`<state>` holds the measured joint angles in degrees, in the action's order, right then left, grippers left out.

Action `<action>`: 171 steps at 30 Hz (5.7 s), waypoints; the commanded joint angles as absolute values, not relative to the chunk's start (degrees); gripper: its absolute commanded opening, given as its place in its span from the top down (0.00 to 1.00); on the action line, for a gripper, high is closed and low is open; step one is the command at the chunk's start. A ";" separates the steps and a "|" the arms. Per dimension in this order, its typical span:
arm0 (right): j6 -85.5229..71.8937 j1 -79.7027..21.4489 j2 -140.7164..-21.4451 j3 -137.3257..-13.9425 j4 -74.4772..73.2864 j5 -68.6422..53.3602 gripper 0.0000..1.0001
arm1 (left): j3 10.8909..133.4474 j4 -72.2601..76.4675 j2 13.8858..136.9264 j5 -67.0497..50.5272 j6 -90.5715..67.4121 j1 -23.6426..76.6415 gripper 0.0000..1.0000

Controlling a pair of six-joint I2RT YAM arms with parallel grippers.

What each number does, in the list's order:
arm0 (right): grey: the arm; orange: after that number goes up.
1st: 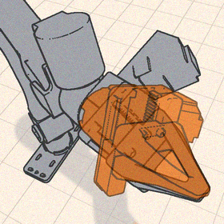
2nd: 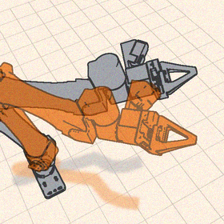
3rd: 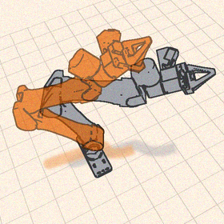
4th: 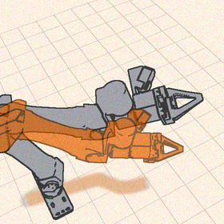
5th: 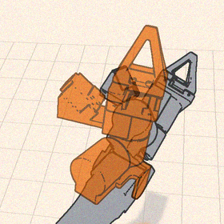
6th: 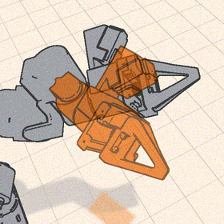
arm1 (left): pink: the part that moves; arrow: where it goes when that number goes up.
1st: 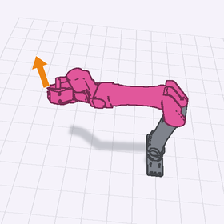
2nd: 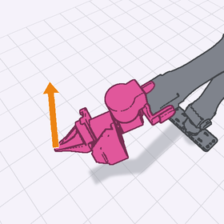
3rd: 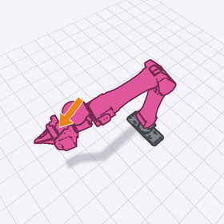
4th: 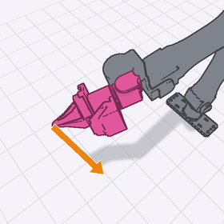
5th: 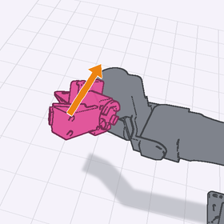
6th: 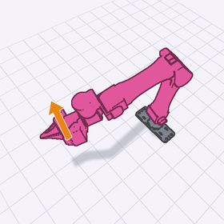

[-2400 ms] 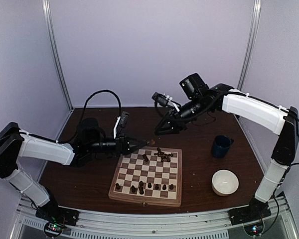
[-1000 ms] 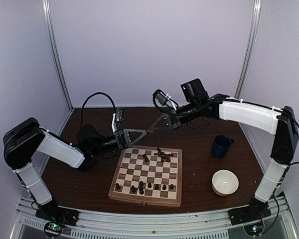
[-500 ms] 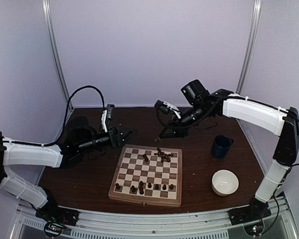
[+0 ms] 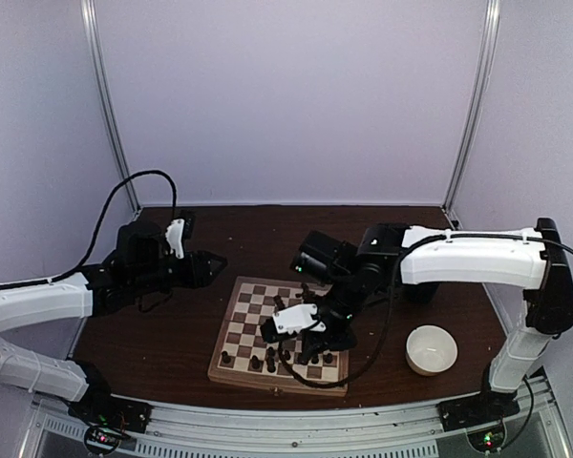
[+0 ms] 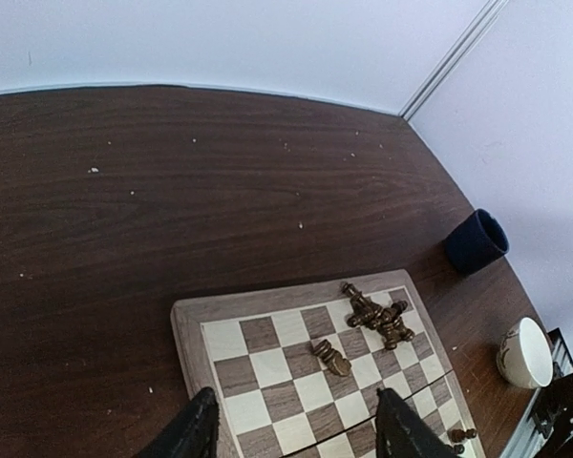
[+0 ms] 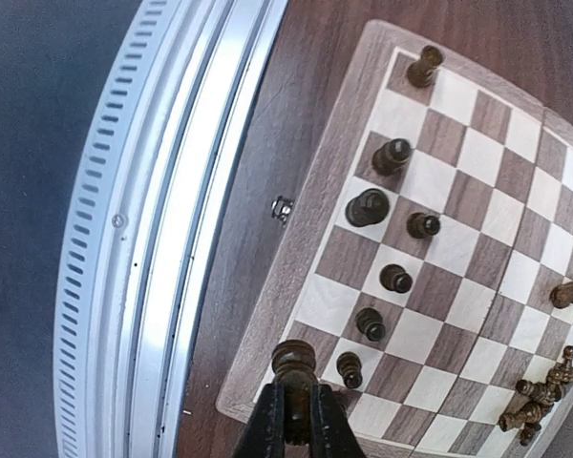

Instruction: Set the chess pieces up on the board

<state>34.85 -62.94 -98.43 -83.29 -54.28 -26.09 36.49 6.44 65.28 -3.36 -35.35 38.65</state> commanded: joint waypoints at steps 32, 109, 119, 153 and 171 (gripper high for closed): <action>39.95 -69.82 -109.59 -84.37 -57.09 -8.59 0.88 | 36.10 4.88 65.49 -3.94 -35.15 38.32 0.44; 41.58 -50.60 -137.27 -118.10 -52.36 -19.94 0.45 | 35.39 -2.15 66.05 -5.61 -33.91 38.14 0.44; 41.56 -51.95 -141.39 -123.73 -54.09 -24.35 0.43 | 34.13 -2.99 65.13 -2.80 -36.36 37.25 0.44; 37.71 -49.27 -137.07 -116.87 -55.53 -29.61 0.85 | 31.77 1.19 66.01 -6.35 -42.60 35.33 0.44; 25.32 -49.04 -119.21 -102.97 -40.72 -33.16 0.88 | 28.11 36.05 81.29 -21.60 -68.38 36.46 0.57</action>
